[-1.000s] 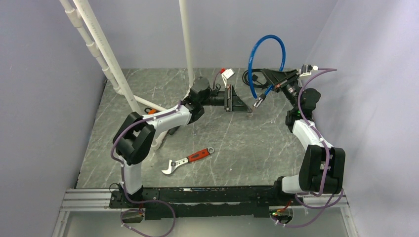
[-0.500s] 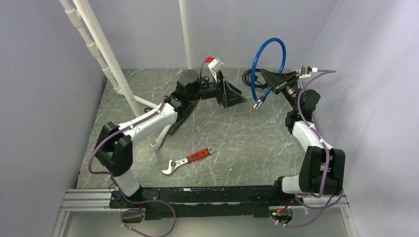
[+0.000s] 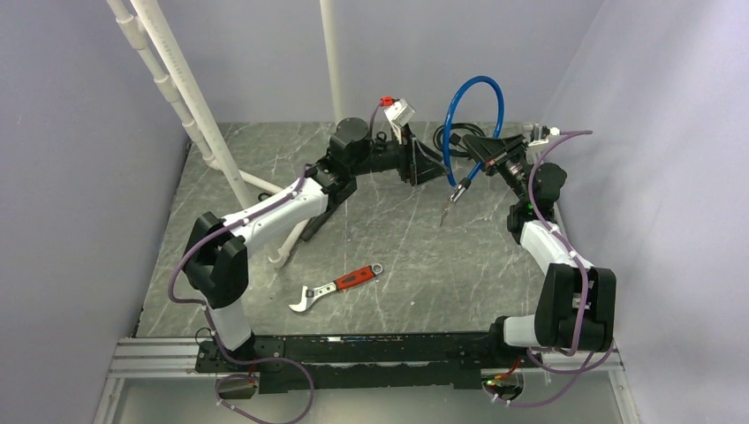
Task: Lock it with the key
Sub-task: Lock the lock.
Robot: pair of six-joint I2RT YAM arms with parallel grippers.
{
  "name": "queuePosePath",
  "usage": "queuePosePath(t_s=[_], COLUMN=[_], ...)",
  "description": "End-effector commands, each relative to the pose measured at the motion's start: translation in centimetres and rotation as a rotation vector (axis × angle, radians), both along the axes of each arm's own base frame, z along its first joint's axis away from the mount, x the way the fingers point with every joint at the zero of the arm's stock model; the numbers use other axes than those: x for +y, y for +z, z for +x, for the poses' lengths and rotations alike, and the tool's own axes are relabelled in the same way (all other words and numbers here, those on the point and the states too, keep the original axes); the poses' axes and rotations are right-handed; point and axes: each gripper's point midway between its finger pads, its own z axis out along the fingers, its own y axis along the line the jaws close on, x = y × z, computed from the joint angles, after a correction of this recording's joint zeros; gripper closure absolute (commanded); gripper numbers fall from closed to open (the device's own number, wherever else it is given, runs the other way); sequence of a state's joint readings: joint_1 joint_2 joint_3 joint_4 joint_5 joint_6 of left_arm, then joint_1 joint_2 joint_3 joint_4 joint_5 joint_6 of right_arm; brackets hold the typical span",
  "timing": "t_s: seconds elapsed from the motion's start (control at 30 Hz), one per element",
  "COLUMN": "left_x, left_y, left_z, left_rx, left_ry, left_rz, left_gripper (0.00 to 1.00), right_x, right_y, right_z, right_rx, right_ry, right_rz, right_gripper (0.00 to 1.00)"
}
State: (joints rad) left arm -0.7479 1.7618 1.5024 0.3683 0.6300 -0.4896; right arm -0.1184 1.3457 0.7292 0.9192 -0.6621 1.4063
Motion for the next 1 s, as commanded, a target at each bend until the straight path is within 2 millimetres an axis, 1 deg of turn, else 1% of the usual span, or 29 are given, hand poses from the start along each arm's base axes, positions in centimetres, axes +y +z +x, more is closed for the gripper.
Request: queuePosePath(t_s=[0.0,0.07,0.1,0.17,0.2,0.27,0.5,0.63,0.73,0.83,0.9,0.97], left_x=[-1.0,-1.3,-1.3,-1.5,-1.6,-1.7,-2.3,-2.4,-2.2,-2.2,-2.2,-2.0], left_y=[1.7,1.2,0.9,0.3,0.1,-0.4,-1.8,-3.0,-3.4,-3.5,-3.7,-3.6], left_z=[-0.8,-0.9,-1.0,-1.0,-1.1,-1.2,-2.2,-2.7,-2.8,-3.4,-3.5,-3.7], left_rx=[-0.073,-0.07,-0.064,-0.058,-0.06,-0.065,-0.085,-0.092,-0.083,-0.102,-0.095,-0.093], left_ry=[-0.02,-0.015,-0.017,-0.015,-0.014,-0.014,-0.019,-0.009,0.01,-0.026,-0.038,-0.061], left_rz=[-0.019,-0.007,-0.004,0.003,0.006,0.012,0.002,0.006,-0.007,-0.016,-0.01,-0.004], left_gripper=[0.46,0.58,0.65,0.83,0.9,0.99,1.0,1.0,1.0,1.0,1.0,1.0], right_x=[-0.1,-0.1,-0.2,-0.3,-0.3,-0.3,-0.8,-0.9,-0.8,-0.8,-0.6,-0.6], right_y=[2.9,2.8,2.8,2.6,2.6,2.3,0.5,0.8,0.9,0.4,0.4,0.5], right_z=[-0.8,-0.7,-0.6,-0.5,-0.4,-0.3,0.3,0.6,0.6,0.6,0.5,0.4], right_rx=[-0.089,-0.07,-0.059,-0.037,-0.024,0.01,0.136,0.158,0.158,0.17,0.157,0.138], right_ry=[-0.017,-0.019,-0.022,-0.025,-0.027,-0.029,-0.055,-0.056,-0.053,-0.051,-0.046,-0.042], right_rz=[0.012,0.025,0.035,0.051,0.06,0.081,0.144,0.167,0.165,0.164,0.152,0.137], right_gripper=[1.0,1.0,1.0,1.0,1.0,1.0,1.0,1.0,1.0,1.0,1.0,1.0])
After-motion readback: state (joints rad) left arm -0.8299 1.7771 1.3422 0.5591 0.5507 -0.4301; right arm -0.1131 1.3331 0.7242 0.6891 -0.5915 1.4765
